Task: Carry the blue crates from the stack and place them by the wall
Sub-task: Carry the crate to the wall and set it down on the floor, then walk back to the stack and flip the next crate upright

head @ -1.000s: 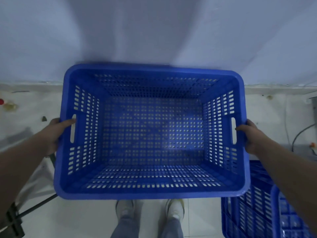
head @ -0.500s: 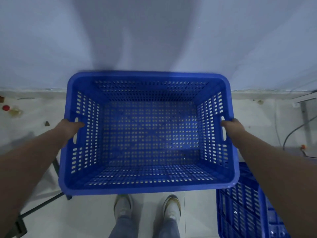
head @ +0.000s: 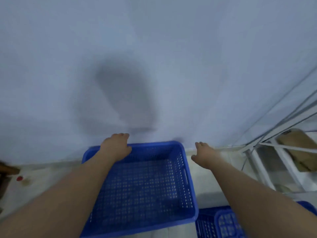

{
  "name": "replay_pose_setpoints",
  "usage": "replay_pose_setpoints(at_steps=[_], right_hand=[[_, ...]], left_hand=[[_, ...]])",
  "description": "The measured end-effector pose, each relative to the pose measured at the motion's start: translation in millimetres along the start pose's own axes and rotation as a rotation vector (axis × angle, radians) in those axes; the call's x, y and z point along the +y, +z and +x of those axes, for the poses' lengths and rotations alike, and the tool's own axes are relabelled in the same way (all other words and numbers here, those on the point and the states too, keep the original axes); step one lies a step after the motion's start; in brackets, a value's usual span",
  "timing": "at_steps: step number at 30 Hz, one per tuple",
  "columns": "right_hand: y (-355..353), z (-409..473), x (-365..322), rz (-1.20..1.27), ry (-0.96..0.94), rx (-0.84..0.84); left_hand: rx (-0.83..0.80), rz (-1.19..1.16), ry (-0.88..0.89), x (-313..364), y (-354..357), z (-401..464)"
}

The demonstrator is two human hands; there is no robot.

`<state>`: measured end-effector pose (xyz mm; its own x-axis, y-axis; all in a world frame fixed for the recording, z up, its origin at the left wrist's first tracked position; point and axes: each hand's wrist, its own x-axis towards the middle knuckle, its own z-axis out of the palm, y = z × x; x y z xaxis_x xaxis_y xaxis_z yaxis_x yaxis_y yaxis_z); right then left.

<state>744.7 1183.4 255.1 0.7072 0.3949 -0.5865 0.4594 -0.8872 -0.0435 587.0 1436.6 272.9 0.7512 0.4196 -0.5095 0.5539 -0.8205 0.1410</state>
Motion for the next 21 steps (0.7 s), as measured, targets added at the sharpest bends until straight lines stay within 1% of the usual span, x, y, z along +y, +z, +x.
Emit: replay_pose_setpoints(at_steps=[3,6,9,12,16,19,21], right_hand=[[-87.0,-62.0,10.9,0.04,0.025,0.112],[-174.9,-136.7,22.6,0.099,0.061,0.238],[-251.5,-210.9,31.6,0.122,0.098,0.358],[-315.2,-283.0,35.6,0.109,0.129,0.498],[-368.5,-371.8,34.1,0.093,0.197,0.648],[-379.8,-427.3,31.1,0.115,0.264,0.729],[-373.7,-460.0,31.2,0.148,0.322,0.754]], left_hand=[[0.158,0.092,0.126,52.4,-94.4,-37.9],[0.28,0.153,0.193,99.8,-188.0,-88.1],[0.365,0.197,0.248,139.2,-266.6,-142.8],[0.44,0.234,0.32,167.1,-327.4,-192.5],[0.541,0.252,0.405,189.1,-385.1,-248.8],[0.57,0.237,0.455,199.9,-411.9,-285.7],[0.581,0.233,0.511,210.7,-421.8,-307.5]])
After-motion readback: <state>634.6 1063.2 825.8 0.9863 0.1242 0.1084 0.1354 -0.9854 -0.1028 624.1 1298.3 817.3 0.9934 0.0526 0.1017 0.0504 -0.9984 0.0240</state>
